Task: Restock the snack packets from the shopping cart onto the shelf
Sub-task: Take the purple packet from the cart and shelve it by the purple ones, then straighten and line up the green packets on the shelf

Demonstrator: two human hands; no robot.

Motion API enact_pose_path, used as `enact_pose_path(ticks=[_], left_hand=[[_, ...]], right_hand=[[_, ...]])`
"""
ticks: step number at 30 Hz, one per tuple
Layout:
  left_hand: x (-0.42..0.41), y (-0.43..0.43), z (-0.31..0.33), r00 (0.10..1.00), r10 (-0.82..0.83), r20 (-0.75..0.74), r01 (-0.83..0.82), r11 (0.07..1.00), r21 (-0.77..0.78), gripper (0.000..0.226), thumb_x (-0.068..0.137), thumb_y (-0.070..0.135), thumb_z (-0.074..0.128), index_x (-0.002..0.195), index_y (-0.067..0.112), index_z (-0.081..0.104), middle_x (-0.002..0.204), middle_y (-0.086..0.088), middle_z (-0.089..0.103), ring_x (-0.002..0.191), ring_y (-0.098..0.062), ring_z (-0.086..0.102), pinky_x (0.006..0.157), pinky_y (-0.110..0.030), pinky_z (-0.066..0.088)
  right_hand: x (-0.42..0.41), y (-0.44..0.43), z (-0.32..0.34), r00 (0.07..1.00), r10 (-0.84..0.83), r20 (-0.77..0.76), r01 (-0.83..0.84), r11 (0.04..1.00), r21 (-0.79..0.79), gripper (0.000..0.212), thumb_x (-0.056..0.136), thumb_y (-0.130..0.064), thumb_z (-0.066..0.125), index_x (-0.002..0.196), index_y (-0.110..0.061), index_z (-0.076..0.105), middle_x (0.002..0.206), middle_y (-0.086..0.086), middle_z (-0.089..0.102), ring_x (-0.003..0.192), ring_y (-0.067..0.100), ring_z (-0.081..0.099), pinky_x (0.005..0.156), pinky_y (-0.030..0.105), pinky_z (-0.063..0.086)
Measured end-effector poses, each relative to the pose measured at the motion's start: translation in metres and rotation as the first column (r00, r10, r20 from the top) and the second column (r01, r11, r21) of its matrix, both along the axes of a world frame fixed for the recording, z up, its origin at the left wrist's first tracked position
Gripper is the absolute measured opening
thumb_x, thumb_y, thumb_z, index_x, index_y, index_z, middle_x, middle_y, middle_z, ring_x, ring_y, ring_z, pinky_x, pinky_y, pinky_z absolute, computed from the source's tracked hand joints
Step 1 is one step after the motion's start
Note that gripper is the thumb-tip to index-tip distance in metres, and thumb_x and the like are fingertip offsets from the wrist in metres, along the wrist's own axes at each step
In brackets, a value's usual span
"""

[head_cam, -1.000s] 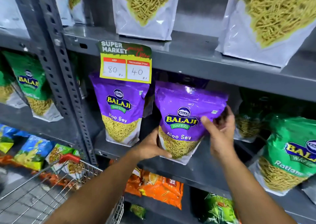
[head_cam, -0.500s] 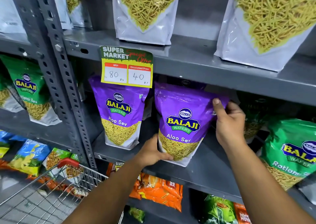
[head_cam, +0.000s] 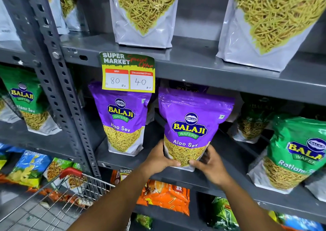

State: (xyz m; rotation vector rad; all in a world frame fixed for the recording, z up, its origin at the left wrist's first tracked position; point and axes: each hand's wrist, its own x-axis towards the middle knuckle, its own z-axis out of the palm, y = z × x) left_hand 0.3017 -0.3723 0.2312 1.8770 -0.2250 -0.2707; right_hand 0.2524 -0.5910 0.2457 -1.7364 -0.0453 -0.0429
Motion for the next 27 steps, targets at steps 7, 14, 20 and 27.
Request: enact_pose_path(ticks=[7,14,20,27], left_hand=[[-0.003,-0.002,-0.001,0.999,0.021,0.034,-0.022,0.999,0.025,0.091,0.041,0.045,0.092,0.118,0.043,0.043,0.112,0.018,0.065,0.11,-0.007,0.062,0.086,-0.028,0.054],[-0.08,-0.035,0.012,0.763,0.455,0.458,-0.418,0.889,-0.186,0.1,0.056,0.055,0.081,0.133,0.013,0.033,0.141,-0.006,0.04,0.132,-0.02,0.04,0.11,-0.027,0.032],[-0.158,-0.183,-0.003,0.901,0.178,0.396,-0.106,0.975,-0.195,0.067,0.081,0.044,0.066,0.135,0.034,0.027,0.147,0.002,0.036,0.139,-0.011,0.033,0.114,-0.023,0.025],[-0.118,-0.299,0.015,0.997,0.004,0.077,0.006,0.991,-0.13,0.099,0.068,0.036,0.083,0.147,0.026,0.025,0.152,0.005,0.038,0.14,-0.013,0.035,0.113,-0.034,0.034]], right_hand=[[-0.006,0.0,-0.001,0.999,0.031,-0.015,-0.031,0.999,0.029,0.069,0.065,-0.026,0.086,0.124,-0.032,0.051,0.125,-0.002,0.066,0.116,0.016,0.063,0.099,0.044,0.052],[-0.055,-0.017,-0.004,0.925,-0.31,0.217,0.329,0.943,-0.054,0.064,0.077,-0.021,0.078,0.125,-0.043,0.042,0.128,-0.01,0.056,0.116,-0.002,0.055,0.094,0.013,0.044],[-0.132,-0.135,-0.043,0.578,-0.734,0.356,0.81,0.569,-0.143,0.064,0.076,-0.034,0.065,0.13,-0.012,0.04,0.129,0.003,0.042,0.122,0.031,0.042,0.104,0.055,0.037],[-0.114,-0.253,-0.026,0.939,-0.327,0.105,0.343,0.904,-0.256,0.1,0.075,-0.025,0.079,0.15,-0.009,0.015,0.155,-0.001,0.024,0.143,0.016,0.026,0.118,0.041,0.026]])
